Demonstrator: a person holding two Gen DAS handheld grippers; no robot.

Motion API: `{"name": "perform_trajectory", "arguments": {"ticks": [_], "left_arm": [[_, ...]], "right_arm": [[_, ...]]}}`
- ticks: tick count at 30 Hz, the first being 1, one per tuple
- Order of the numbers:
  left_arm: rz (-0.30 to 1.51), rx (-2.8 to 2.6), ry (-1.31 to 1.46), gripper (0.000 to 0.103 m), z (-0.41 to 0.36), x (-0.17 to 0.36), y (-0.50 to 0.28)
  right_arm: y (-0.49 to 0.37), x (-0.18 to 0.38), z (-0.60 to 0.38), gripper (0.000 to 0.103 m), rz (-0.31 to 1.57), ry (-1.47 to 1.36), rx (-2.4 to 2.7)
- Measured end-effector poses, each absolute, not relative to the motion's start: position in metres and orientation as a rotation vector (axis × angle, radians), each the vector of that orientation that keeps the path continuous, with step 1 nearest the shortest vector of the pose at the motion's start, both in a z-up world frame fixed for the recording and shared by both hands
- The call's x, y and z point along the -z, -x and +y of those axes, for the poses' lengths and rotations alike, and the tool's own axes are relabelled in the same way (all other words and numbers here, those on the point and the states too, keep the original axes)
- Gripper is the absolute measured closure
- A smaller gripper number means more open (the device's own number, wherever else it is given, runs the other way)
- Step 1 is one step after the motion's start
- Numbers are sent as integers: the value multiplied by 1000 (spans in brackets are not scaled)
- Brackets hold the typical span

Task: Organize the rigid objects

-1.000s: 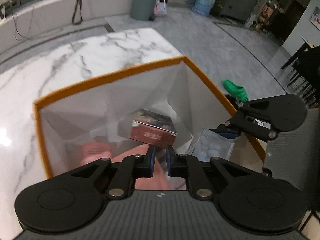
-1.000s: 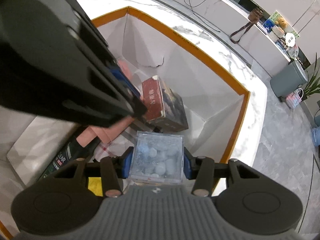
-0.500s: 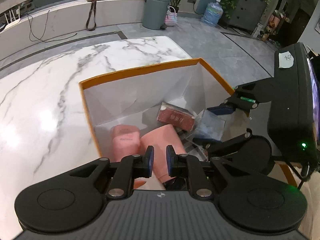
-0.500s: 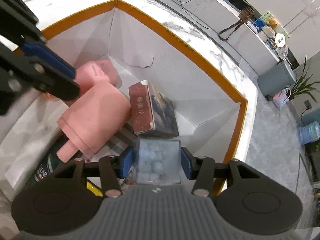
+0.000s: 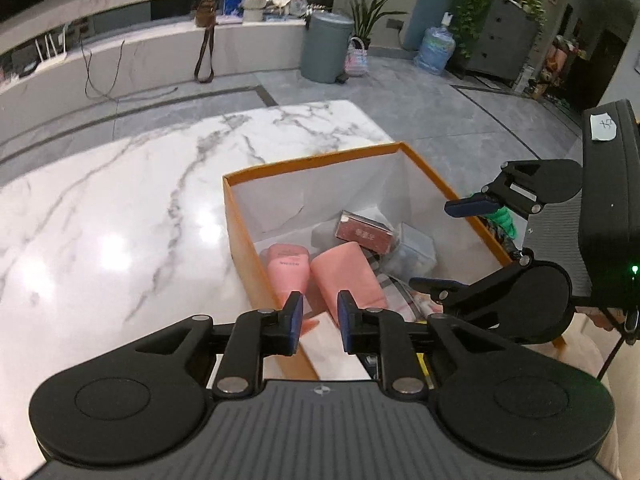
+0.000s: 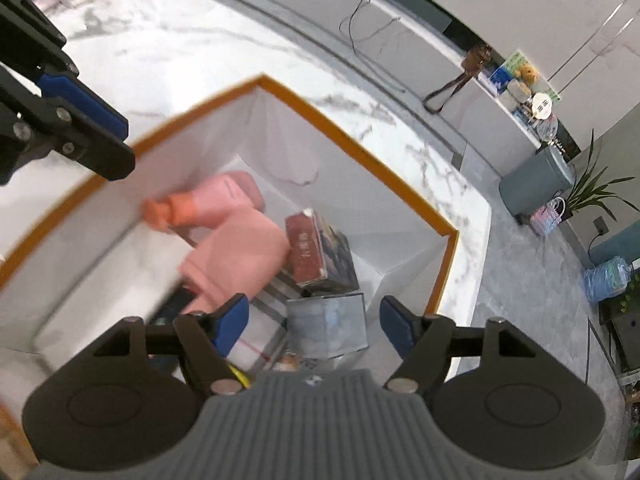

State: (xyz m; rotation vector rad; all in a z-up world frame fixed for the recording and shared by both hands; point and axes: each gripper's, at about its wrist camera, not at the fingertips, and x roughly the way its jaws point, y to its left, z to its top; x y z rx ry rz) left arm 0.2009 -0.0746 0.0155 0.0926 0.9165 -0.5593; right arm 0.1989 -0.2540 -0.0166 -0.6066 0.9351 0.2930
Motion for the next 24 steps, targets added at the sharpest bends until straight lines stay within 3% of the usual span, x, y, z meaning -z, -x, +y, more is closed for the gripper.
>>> {"name": "perform_trajectory", "arguments": {"ticks": [12,15,24], "left_arm": [[695,486,-50,75,-39,-59,-125],[654,437,-16,75,-29,-54,-108],[632,223,71,64,-24,-13,-75]], "right_arm": [[-120,-36,-265,25,746,320,-188],[-100,-43,-267,16,704,187,-167],[-43,-21,-253,13,596,24,-83]]}}
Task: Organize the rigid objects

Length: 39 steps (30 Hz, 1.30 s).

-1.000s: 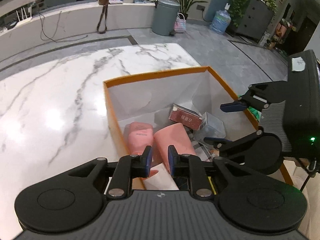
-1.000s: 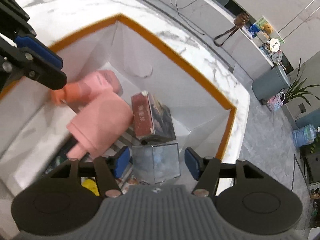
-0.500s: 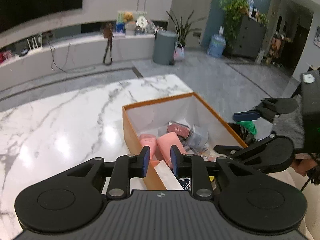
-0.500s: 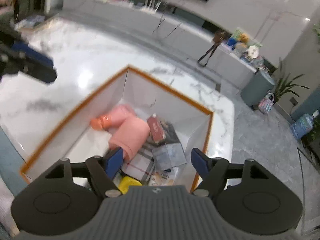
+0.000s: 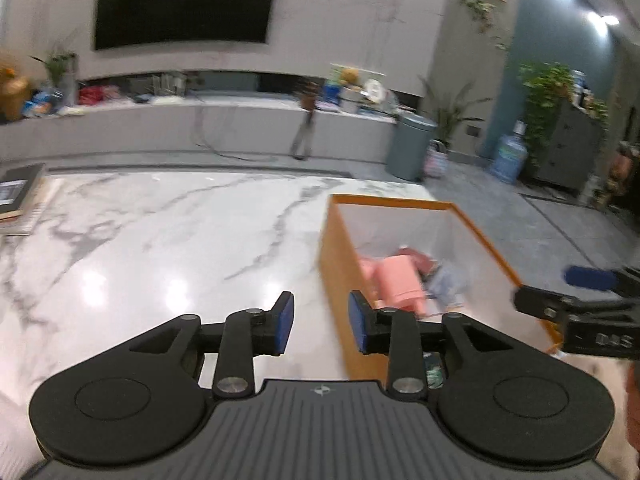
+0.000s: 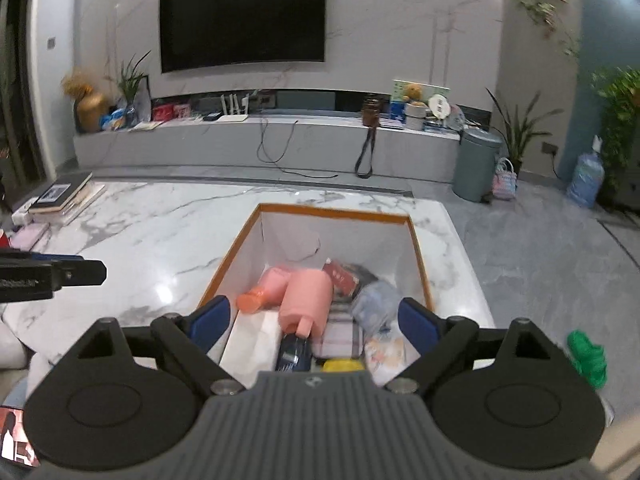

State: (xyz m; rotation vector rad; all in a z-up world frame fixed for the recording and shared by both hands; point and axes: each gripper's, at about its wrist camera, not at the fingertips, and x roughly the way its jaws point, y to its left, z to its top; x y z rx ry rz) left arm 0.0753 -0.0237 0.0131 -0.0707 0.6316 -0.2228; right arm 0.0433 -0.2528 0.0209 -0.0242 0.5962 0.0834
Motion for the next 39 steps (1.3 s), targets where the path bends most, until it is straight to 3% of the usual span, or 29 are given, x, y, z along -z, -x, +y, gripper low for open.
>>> {"name": "perform_trajectory", "arguments": {"ticks": [3,5,11,39], "left_arm": [[633,177,68,57,-29,0,-64],[640,169,75,39,-35,10,-58],[579,136,41,17,-50,23,-29],[653,98,-65,14,-55,53,-19]], "right_arm": [[-27,-8,-249,12,582,25,-48],[-20,2,-245,12,573,42,-31],[-5,28,-243,7,563,35,6],[0,50,-250,3,590,-8,20]]}}
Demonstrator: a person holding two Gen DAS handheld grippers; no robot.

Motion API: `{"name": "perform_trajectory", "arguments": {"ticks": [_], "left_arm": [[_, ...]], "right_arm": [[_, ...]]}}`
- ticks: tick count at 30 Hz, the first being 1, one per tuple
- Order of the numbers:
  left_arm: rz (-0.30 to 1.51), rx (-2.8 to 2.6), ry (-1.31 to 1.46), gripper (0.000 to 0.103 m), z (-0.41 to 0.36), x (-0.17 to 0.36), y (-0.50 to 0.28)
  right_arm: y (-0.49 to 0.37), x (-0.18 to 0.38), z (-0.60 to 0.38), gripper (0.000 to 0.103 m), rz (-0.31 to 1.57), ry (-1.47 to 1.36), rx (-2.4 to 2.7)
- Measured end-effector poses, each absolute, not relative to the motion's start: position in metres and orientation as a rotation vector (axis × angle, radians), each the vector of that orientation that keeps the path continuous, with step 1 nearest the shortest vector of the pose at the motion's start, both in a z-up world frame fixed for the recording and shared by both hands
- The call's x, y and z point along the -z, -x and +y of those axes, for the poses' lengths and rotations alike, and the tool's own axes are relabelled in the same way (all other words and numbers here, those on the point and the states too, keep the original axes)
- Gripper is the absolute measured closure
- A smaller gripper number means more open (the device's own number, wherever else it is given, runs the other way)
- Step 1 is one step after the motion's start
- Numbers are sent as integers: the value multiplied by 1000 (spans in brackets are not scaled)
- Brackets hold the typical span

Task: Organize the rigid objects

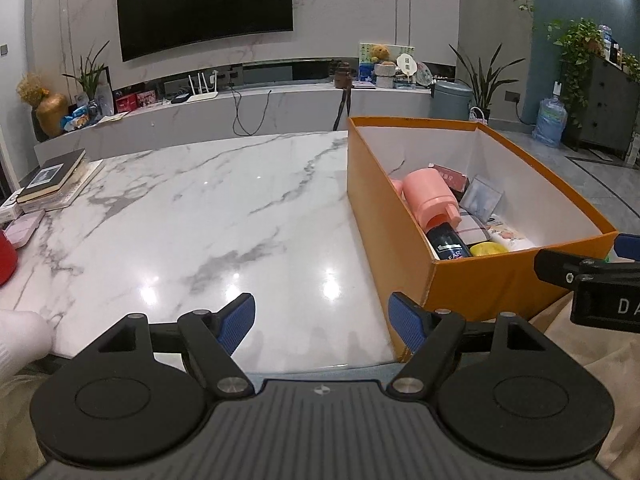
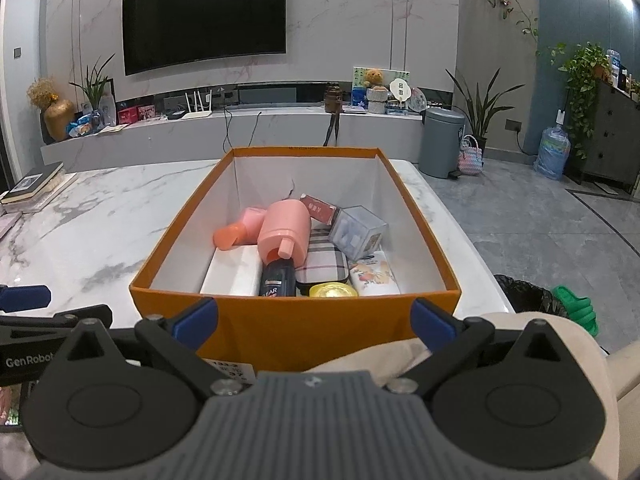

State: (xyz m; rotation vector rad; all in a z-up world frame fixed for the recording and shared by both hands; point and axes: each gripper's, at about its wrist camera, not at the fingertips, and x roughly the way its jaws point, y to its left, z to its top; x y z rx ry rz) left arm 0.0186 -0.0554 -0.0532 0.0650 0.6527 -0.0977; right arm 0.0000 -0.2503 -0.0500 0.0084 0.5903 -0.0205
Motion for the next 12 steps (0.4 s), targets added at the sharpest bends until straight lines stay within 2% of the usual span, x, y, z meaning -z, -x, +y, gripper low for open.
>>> {"name": "perform_trajectory", "arguments": {"ticks": [12], "left_arm": [[645,97,-60,14,-54,50,-16]], "right_arm": [[0,50,-251,3,590,-7,21]]}}
